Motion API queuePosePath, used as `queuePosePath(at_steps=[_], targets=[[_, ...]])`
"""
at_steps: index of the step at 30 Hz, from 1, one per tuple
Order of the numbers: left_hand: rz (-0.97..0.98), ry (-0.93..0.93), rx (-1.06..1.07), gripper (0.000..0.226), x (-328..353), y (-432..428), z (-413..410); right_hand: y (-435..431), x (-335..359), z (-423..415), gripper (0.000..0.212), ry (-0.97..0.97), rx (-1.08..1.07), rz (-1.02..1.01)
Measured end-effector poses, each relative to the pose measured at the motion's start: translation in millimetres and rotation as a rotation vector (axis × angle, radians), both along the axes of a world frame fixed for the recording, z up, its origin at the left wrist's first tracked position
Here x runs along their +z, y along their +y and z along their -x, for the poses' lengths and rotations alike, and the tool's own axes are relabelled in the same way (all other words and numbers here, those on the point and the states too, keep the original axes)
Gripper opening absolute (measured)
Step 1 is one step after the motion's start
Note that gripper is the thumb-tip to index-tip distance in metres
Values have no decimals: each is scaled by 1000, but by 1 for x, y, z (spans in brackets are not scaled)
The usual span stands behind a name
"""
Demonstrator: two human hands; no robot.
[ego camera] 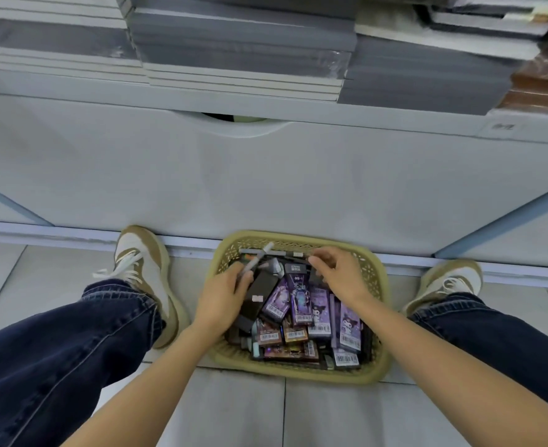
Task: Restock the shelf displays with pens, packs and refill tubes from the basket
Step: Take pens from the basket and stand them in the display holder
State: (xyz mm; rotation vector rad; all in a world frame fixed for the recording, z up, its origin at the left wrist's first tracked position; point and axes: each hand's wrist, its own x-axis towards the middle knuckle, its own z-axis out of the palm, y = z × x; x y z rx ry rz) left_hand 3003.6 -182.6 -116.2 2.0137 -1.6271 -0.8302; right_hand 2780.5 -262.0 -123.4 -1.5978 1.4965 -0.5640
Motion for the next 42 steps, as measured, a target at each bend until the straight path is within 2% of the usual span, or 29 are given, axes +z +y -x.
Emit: queuePosePath(at_steps=[3,7,9,18,27,30,33,36,42], targets=[[36,-31,146,18,-1,-13,-8,-6,-15,-12,28,54,-50,-92],[-5,-77,304,35,-5,-24,-23,-6,-29,-35,28,114,-112,-71],[-43,-76,319,42,-9,-25,-27,-6,-31,-41,28,134,-161,-61],[-50,-59,315,34,-12,-28,-29,-4,-30,-58,26,100,-299,-61],[-39,-36,270,39,-11,-26,-31,-3,-26,-83,28,139,-213,-46],[-7,16,253,42,-12,-22,-34,-1,-30,-79,32,222,-75,-37],[38,45,250,29,-13,-16,-36,-2,-29,-78,44,315,60,-4],[49,66,271,10,-16,-7,-41,1,-29,-88,47,320,150,47],[21,160,267,9,-18,2,-48,6,-35,-94,37,261,117,108]])
